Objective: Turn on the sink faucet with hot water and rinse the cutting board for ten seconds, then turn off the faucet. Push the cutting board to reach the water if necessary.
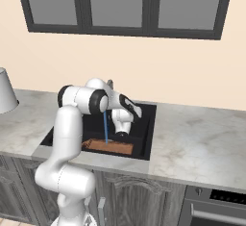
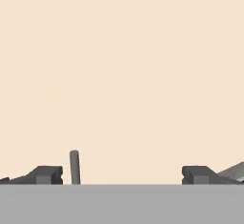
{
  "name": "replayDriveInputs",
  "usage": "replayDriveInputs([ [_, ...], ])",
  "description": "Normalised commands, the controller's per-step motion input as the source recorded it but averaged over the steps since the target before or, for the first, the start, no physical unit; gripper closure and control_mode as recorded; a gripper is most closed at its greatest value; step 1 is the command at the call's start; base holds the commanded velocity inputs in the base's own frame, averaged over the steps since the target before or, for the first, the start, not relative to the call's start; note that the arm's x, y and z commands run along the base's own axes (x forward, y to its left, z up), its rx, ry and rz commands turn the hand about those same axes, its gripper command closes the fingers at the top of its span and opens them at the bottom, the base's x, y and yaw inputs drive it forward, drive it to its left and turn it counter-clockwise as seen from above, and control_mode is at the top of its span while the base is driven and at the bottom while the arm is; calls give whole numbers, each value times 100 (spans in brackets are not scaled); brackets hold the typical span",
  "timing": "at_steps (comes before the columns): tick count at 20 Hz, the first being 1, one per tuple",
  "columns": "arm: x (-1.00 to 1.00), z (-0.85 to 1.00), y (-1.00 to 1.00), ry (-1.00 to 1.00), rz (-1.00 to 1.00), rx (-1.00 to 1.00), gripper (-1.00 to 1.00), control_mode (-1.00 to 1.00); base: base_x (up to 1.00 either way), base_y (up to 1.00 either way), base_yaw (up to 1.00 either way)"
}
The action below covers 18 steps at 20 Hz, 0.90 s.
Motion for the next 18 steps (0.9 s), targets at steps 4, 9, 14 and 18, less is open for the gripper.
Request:
replayDriveInputs([
  [4, 0, 0, 3, 0, 11, 0, -100, -100, 0, 0, 0],
  [9, 0, 0, 3, -1, 11, 0, -100, -100, 0, 0, 0],
  [14, 0, 7, 7, -2, 9, 0, -100, -100, 0, 0, 0],
  [18, 0, 16, 22, -1, 6, -2, -100, -100, 0, 0, 0],
])
